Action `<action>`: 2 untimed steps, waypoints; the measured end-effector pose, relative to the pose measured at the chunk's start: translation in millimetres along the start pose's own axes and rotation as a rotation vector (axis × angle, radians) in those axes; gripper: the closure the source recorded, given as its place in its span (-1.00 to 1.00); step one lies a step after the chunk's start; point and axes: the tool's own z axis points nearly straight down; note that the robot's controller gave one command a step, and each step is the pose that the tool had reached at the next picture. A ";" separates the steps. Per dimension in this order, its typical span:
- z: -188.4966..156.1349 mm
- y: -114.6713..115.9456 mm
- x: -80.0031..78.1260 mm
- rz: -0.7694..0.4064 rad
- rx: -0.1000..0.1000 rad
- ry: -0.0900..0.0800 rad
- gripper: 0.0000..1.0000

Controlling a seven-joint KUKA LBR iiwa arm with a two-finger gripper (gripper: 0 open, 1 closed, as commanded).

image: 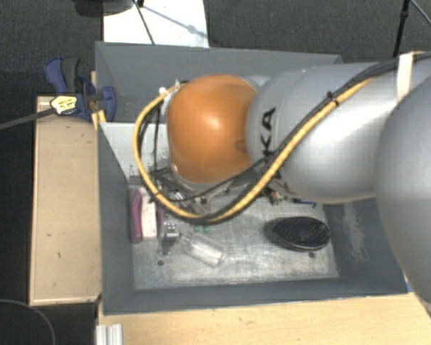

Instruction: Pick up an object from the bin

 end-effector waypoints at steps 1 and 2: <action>90.8 -59.1 -55.6 -0.054 0.001 -0.003 -1.00; 77.5 19.9 -68.0 -0.122 -0.006 -0.012 -1.00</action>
Offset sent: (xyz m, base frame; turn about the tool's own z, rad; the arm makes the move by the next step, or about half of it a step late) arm 0.0539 -0.0551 -0.0869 -0.0588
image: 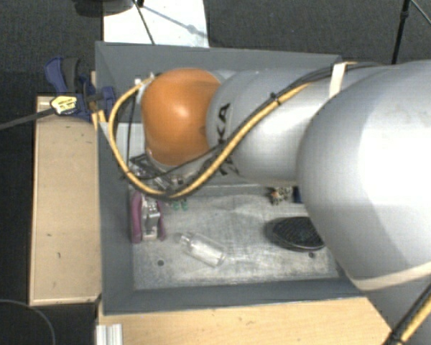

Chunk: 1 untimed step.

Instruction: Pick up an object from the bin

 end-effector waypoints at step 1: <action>53.2 -9.6 34.0 -0.282 0.003 -0.002 -1.00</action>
Offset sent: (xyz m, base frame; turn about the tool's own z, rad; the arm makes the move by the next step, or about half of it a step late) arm -0.0343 -0.0145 -0.0558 -0.2828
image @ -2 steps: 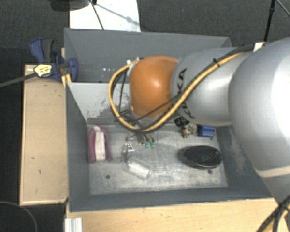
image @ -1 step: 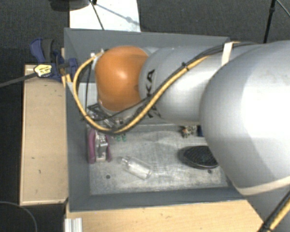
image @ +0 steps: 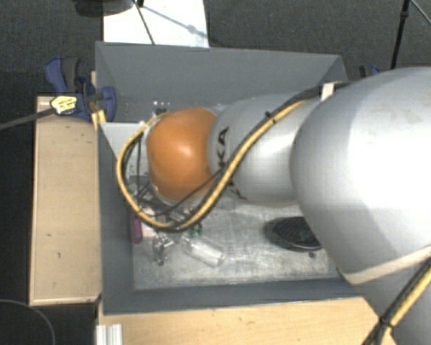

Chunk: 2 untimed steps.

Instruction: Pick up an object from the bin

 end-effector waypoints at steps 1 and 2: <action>-2.6 -79.7 -20.6 -0.049 0.003 -0.003 -1.00; -4.6 -17.2 -36.9 -0.272 0.004 0.004 -1.00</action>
Offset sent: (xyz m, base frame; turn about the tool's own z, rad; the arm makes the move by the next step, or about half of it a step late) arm 0.0453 -0.0610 -0.0006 -0.0558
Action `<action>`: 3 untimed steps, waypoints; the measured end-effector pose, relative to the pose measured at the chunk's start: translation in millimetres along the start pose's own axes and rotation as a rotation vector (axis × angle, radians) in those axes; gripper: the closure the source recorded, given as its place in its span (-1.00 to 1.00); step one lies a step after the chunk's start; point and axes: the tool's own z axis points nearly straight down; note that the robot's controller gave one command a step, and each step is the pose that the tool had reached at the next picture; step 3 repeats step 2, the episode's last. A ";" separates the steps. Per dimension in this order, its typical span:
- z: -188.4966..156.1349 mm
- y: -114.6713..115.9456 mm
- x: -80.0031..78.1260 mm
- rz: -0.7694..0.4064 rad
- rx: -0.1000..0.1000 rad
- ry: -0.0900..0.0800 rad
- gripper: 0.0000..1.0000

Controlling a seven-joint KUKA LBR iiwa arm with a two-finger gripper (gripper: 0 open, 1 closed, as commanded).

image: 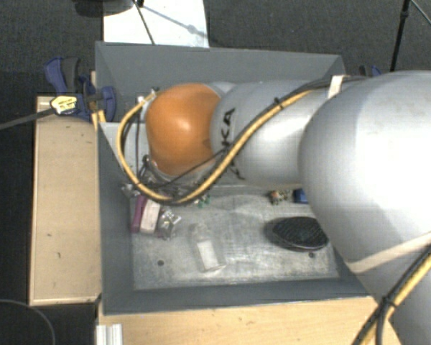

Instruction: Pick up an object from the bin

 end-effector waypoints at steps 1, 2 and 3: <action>2.1 2.9 0.9 0.005 -0.006 0.004 1.00; -129.8 -11.7 8.7 -0.021 -0.002 -0.005 1.00; -129.8 -11.7 8.7 -0.021 -0.002 -0.005 1.00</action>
Offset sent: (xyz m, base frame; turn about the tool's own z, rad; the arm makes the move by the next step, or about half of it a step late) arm 0.0000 0.0000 0.0000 0.0000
